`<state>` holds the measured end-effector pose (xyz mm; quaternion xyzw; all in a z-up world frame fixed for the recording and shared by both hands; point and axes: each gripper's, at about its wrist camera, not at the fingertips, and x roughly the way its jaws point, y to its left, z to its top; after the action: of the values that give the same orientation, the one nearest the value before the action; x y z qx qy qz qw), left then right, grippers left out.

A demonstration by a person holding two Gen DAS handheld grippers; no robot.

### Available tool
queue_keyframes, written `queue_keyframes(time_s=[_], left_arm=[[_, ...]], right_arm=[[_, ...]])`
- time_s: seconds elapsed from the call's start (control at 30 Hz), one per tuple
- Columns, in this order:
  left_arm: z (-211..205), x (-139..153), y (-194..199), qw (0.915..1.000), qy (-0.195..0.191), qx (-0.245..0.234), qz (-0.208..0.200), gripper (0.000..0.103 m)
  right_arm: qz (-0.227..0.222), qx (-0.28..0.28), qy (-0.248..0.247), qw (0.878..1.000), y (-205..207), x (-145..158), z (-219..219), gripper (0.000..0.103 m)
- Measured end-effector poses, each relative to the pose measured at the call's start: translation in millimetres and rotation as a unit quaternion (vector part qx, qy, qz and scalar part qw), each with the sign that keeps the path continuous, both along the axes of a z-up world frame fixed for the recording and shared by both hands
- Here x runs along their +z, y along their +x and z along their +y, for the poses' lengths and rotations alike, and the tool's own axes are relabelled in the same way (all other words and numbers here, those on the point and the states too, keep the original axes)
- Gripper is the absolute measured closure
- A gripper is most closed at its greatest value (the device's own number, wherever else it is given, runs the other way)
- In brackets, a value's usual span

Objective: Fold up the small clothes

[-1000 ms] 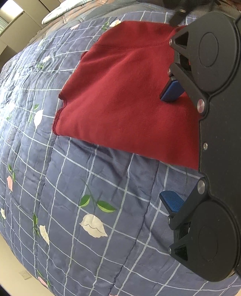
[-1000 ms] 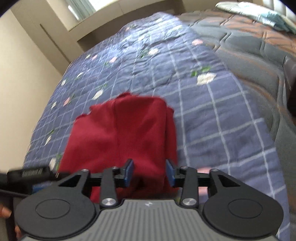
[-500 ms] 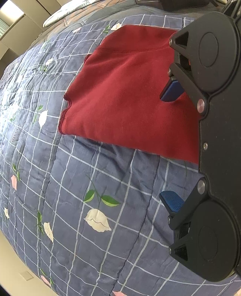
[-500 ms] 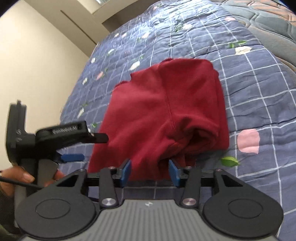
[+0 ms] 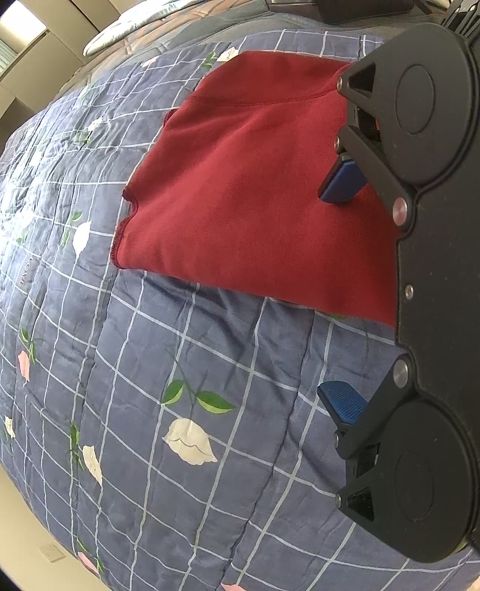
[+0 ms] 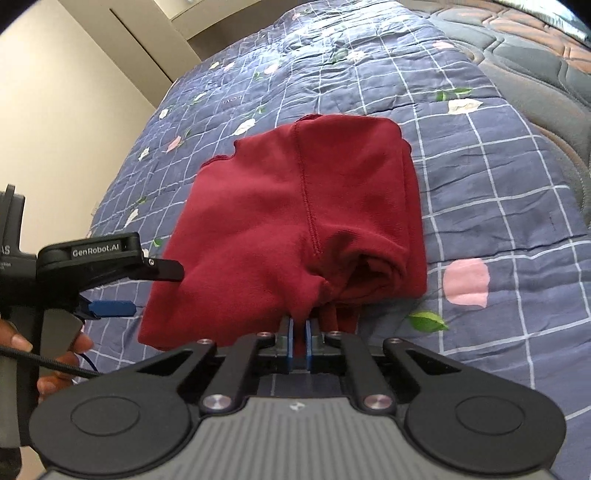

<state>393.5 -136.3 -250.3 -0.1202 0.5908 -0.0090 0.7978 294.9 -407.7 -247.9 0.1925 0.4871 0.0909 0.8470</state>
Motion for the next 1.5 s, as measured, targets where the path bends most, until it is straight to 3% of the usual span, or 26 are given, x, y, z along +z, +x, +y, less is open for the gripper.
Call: queue_keyframes(time_s=[0.3, 0.33, 0.37, 0.43, 0.57, 0.77, 0.97, 1.2, 1.5], left_arm=[[-1, -10, 2, 0.9999, 0.003, -0.005, 0.013, 0.001], [-1, -11, 2, 0.9999, 0.003, -0.005, 0.014, 0.001], [-1, -12, 1, 0.9999, 0.003, -0.005, 0.015, 0.001], [-2, -12, 2, 0.9998, 0.005, -0.005, 0.017, 0.001], [-5, -14, 4, 0.9998, 0.005, -0.006, 0.02, 0.001], [-5, -13, 7, 0.9999, -0.001, -0.002, 0.013, 0.001], [-4, -8, 18, 0.9999, 0.004, 0.008, -0.005, 0.001], [-3, -9, 32, 0.9998, 0.01, 0.012, -0.008, 0.001], [-10, -11, 51, 0.9996, 0.016, 0.013, -0.021, 0.001]], right_arm=[[0.018, 0.002, 0.006, 1.0, 0, -8, -2, 0.092], [0.02, -0.003, 0.01, 1.0, 0, -8, -4, 0.081], [0.022, -0.01, 0.019, 1.0, -1, -9, -7, 0.061], [0.023, -0.028, 0.036, 0.999, -3, -11, -17, 0.039], [0.025, -0.062, 0.042, 0.997, -5, -11, -35, 0.022], [-0.006, -0.103, 0.042, 0.994, 19, -6, -62, 0.002], [-0.013, -0.123, 0.059, 0.99, 55, -13, -76, 0.0], [-0.008, -0.098, 0.068, 0.993, 91, -23, -75, 0.0], [0.003, -0.106, 0.097, 0.99, 113, -37, -78, 0.0]])
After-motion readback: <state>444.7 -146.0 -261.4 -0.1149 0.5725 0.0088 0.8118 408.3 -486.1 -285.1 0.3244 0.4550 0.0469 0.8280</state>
